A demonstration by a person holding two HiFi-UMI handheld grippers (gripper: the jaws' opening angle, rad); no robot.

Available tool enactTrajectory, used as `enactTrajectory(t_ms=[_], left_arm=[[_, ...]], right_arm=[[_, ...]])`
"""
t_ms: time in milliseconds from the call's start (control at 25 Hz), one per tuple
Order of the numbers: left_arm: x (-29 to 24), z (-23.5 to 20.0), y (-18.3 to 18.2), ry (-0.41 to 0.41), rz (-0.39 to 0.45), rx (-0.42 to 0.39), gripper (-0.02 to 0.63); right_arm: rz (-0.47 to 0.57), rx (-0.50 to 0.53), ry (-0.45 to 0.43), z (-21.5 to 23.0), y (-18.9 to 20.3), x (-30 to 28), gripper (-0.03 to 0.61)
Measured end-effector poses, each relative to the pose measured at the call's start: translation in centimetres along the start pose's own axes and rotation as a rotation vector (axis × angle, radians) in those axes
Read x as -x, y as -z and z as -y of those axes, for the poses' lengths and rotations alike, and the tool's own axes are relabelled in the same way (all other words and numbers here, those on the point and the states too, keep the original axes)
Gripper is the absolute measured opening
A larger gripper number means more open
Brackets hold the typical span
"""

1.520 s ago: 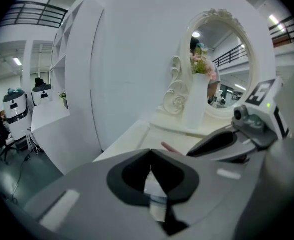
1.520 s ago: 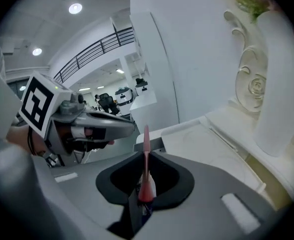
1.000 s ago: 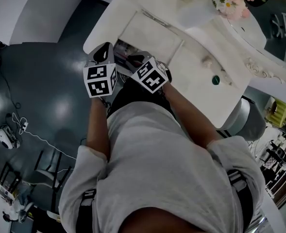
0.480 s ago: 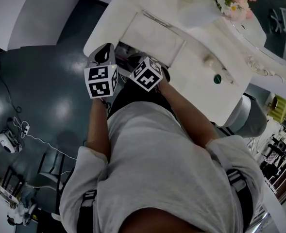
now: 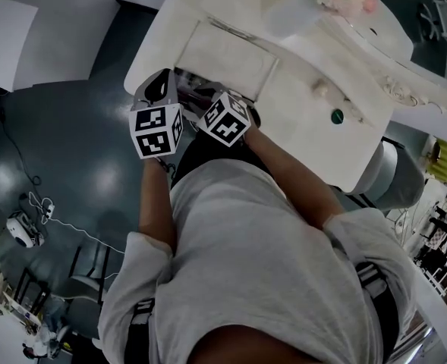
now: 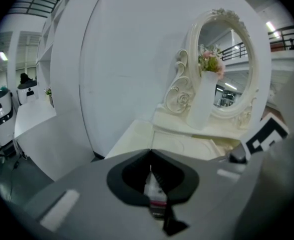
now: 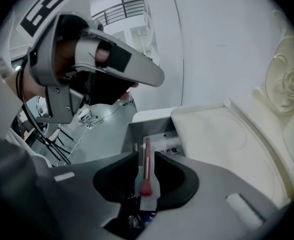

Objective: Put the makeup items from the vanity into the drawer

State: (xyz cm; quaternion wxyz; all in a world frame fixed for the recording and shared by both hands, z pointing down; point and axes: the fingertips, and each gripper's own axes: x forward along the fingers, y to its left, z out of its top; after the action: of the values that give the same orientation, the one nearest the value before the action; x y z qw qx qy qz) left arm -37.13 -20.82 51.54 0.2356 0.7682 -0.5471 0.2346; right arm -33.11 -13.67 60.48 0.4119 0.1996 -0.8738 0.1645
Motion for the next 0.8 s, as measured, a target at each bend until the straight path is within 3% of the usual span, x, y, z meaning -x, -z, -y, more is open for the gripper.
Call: enactTrajectory(t_ms=[200, 280, 800], left_arm=[[0.0, 4.3, -2.7, 0.048, 0.043, -0.074, 0.003], [-0.5, 6.9, -3.3, 0.081, 0.049, -0.102, 0.003], [-3.5, 23.0, -4.4, 0.344, 0.006, -0.333, 0.003]], right_arm=[[0.209, -0.04, 0.092, 1.7, -1.0, 5.7, -0.002], [0.272, -0.074, 0.11, 2.7, -0.4, 7.8, -0.002], [0.38, -0.361, 0.317, 8.2, 8.2, 18.3, -0.002]])
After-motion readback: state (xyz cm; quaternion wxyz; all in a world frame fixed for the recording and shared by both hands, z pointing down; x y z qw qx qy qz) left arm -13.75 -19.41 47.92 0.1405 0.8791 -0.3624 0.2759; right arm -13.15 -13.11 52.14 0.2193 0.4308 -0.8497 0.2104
